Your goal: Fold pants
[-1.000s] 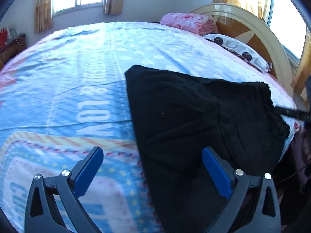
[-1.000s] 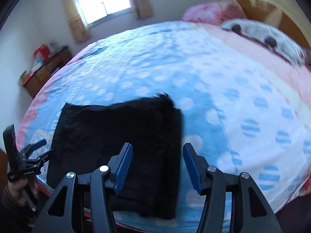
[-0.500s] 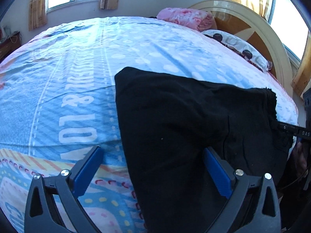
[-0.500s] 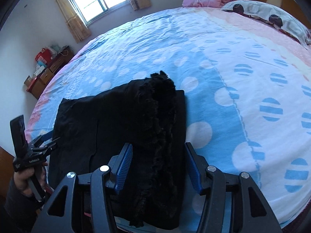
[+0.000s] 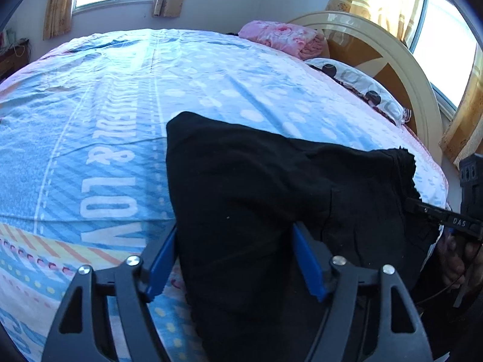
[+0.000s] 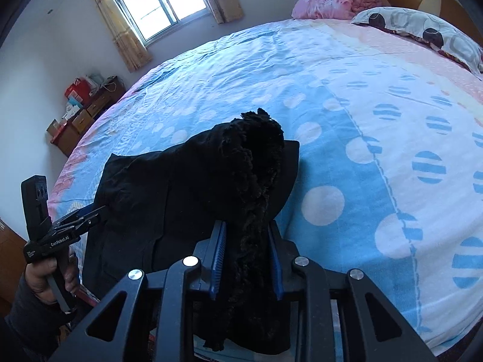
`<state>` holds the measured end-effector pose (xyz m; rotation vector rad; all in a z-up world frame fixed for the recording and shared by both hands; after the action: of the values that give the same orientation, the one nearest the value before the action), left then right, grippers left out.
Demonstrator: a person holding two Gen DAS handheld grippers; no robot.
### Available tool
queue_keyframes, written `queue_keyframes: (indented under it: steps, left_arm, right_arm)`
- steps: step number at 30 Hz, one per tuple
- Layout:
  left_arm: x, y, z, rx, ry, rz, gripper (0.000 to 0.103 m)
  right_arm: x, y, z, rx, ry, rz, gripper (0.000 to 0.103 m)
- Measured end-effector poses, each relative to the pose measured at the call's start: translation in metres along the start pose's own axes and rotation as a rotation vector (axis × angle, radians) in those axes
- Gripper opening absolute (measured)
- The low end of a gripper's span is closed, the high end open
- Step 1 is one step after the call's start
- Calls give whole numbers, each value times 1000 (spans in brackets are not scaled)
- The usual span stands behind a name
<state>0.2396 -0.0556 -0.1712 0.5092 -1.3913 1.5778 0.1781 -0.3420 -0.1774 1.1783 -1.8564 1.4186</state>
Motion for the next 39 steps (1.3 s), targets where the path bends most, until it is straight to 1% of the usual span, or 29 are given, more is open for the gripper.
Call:
queue_keyframes:
  steps: [1, 2, 3, 4, 6, 9, 11, 14, 17, 20, 22, 24, 27, 31, 33, 34, 36, 39]
  left_arm:
    - [1, -1, -3, 11, -4, 6, 63]
    - [2, -1, -5, 23, -1, 10, 52]
    - [5, -1, -9, 41, 15, 19, 29]
    - [8, 0, -11, 47, 33, 26, 16]
    - [10, -1, -10, 43, 44, 27, 9]
    - [17, -1, -8, 29, 44, 47, 7]
    - [28, -2, -9, 40, 69, 77, 7]
    - [47, -3, -10, 50, 106, 113, 7]
    - [62, -3, -14, 40, 94, 138, 7]
    - [81, -4, -30, 57, 77, 176, 6]
    - [98, -8, -50, 73, 48, 207, 6]
    - [111, -12, -68, 82, 13, 228, 6]
    - [135, -14, -109, 129, -60, 266, 6]
    - [161, -1, -158, 215, -138, 306, 6]
    - [170, 6, -176, 254, -168, 316, 6]
    - [172, 11, -186, 275, -185, 315, 6]
    - [172, 18, -198, 307, -199, 306, 6]
    - [165, 30, -215, 344, -210, 286, 6]
  right_arm:
    - [-1, 0, 1, -1, 1, -2, 27]
    - [-2, 0, 1, -2, 4, -3, 27]
    - [-2, 1, 1, -2, 5, -3, 27]
    - [-1, 1, 0, 1, 8, 2, 26]
    - [6, 1, -10, 40, 34, 33, 22]
    - [19, 0, -25, 82, 52, 71, 18]
    - [29, -4, -33, 96, 38, 89, 16]
    - [35, -13, -47, 131, 41, 87, 16]
    - [35, -25, -62, 170, 39, 83, 15]
    - [30, -43, -88, 221, 16, 71, 14]
    - [22, -53, -107, 263, 13, 64, 14]
    - [10, -69, -134, 317, 0, 53, 13]
    - [-10, -95, -178, 385, -37, 35, 13]
    - [-41, -125, -241, 472, -83, 18, 13]
    - [-59, -137, -274, 516, -110, 2, 13]
    - [-69, -142, -288, 536, -124, -11, 13]
    - [-90, -148, -308, 564, -125, -36, 13]
    - [-125, -153, -329, 571, -123, -85, 13]
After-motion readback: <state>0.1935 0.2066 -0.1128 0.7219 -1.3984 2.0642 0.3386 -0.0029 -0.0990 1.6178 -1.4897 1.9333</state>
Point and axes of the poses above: each gripper's, at about its wrist camera, not at the fingertips, and x roughly against the way its jaws point, z to its right, y to its underside, the point moved 3 cm from there along -x, roughly the way its jaws point, and after that the axes turned 9 degrees about -z, right-handed, at the moved point
